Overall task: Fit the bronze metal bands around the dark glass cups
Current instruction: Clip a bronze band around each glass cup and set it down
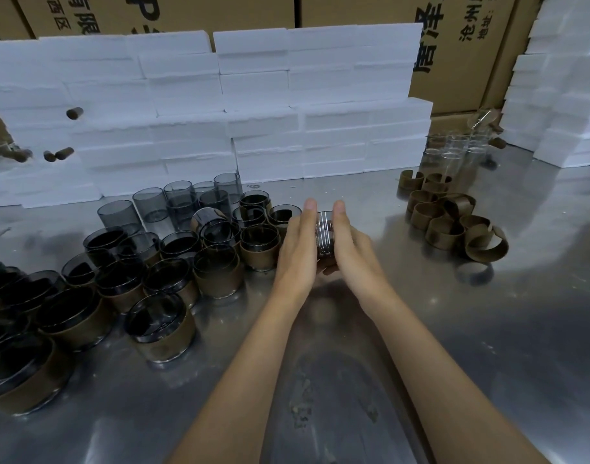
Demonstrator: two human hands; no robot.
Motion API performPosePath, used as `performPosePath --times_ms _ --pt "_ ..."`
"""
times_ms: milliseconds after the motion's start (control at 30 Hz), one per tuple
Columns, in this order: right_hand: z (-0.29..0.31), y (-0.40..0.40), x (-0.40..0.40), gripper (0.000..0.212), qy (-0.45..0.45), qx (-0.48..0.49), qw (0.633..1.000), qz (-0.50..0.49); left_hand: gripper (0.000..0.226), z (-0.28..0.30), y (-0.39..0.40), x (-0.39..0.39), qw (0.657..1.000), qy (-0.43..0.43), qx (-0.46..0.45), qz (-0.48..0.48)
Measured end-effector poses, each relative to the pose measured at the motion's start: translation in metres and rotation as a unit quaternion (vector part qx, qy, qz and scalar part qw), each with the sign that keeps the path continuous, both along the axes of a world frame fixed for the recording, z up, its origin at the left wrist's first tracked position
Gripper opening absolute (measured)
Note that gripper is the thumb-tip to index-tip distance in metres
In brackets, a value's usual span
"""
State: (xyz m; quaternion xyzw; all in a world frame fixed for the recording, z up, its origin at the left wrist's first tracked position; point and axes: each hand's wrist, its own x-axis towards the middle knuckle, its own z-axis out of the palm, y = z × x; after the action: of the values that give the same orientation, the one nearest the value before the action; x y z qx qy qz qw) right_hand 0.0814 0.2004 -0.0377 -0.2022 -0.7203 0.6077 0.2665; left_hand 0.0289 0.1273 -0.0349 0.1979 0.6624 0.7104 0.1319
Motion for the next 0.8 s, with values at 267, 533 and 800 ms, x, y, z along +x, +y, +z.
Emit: performPosePath --times_ms 267,533,800 --pt "-0.002 0.01 -0.002 0.055 0.014 -0.038 0.997 -0.062 0.07 0.001 0.002 0.001 0.999 -0.022 0.01 0.032" --pt "0.008 0.006 -0.001 0.052 0.059 -0.235 0.969 0.042 0.048 0.005 -0.005 -0.008 0.99 -0.128 0.063 0.014" --pt "0.01 0.005 0.004 0.068 0.067 -0.261 0.953 0.138 0.039 0.003 -0.005 -0.007 0.993 -0.097 0.057 0.029"
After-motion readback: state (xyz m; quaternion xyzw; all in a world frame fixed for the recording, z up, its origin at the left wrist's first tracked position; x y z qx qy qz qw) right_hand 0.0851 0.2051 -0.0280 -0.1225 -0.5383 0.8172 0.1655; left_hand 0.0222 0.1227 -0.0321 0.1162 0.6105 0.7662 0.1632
